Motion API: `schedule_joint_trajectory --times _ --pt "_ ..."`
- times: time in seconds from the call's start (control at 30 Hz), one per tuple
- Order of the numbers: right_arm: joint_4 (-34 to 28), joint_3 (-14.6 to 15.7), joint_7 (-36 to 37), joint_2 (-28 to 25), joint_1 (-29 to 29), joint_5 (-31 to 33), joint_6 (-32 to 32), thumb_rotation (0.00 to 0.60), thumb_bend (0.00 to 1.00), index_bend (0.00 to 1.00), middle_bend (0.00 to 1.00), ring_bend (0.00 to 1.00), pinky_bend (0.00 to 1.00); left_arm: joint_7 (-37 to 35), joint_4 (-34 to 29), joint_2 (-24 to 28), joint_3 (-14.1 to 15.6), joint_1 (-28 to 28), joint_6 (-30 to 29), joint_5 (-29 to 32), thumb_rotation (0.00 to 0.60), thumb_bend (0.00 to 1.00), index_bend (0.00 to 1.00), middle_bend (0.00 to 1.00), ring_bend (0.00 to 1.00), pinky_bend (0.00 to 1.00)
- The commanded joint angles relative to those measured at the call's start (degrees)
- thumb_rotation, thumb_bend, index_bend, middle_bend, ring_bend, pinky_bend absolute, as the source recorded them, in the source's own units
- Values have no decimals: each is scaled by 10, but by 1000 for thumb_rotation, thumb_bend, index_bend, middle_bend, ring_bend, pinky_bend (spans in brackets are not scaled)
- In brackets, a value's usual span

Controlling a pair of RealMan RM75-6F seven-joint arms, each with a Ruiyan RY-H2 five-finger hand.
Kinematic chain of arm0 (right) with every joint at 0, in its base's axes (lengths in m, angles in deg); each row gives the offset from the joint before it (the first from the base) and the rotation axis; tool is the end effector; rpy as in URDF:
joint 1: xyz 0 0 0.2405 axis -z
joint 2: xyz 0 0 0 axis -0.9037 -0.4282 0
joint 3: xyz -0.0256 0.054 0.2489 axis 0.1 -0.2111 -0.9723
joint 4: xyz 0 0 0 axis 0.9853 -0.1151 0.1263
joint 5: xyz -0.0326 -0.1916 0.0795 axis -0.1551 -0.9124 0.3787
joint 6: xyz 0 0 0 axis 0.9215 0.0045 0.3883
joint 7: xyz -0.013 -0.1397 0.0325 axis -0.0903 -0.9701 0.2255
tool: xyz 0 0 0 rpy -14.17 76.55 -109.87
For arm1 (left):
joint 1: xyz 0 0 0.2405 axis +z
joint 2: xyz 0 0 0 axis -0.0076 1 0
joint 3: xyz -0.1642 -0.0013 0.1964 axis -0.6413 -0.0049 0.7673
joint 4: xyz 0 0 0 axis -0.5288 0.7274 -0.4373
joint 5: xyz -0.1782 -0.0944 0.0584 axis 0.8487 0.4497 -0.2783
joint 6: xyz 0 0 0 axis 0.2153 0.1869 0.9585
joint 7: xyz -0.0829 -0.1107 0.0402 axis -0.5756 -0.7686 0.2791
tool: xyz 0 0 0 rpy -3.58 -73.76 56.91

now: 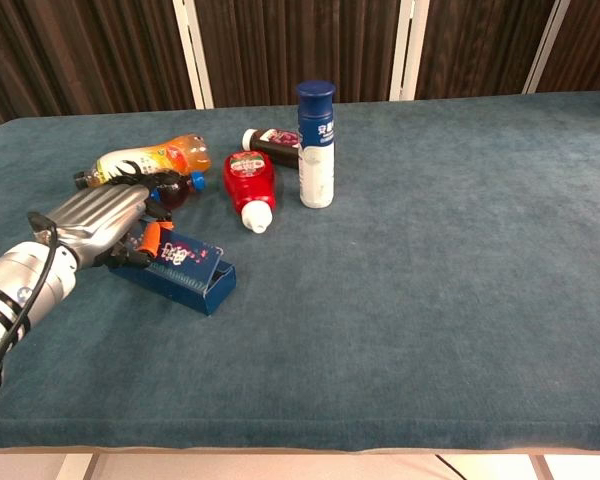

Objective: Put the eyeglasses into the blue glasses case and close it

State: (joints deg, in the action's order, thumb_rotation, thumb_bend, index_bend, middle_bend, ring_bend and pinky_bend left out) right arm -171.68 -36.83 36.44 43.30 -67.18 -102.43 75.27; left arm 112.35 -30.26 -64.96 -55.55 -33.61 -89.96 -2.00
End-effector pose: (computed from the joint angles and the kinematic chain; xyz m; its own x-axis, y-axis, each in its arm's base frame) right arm -0.3232 -0.1730 0.2045 0.3507 0.0189 0.9363 -0.9361 0.0347 0.3500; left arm -0.1775 0.3205 -0.0587 0.4612 0.1140 0.8800 0.8759 -0.2169 -0.4310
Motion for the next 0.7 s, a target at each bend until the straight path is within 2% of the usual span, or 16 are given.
schedule_joint_trajectory --times 0.03,0.43,0.53,0.63,0.7 --pt "0 0 0 0 0 1 0 600 84 0 0 0 0 -1 6 -5 -4 -4 2 4 600 491 639 49 0 0" --pt "0 -1 3 -1 0 1 -1 600 83 0 0 0 0 -15 36 -27 -13 -18 -2 7 600 450 600 56 0 0" --pt "1 -1 2 -1 0 2 -2 600 85 0 0 0 0 -16 41 -32 -15 -21 -4 7 600 443 537 50 0 0" --pt "1 0 2 -1 -1 2 -3 600 84 0 0 0 0 -19 48 -39 -18 -24 -8 6 600 436 415 39 0 0" --pt "0 -1 2 -2 -1 3 -3 600 85 0 0 0 0 -20 51 -40 -19 -25 -11 5 600 435 373 35 0 0"
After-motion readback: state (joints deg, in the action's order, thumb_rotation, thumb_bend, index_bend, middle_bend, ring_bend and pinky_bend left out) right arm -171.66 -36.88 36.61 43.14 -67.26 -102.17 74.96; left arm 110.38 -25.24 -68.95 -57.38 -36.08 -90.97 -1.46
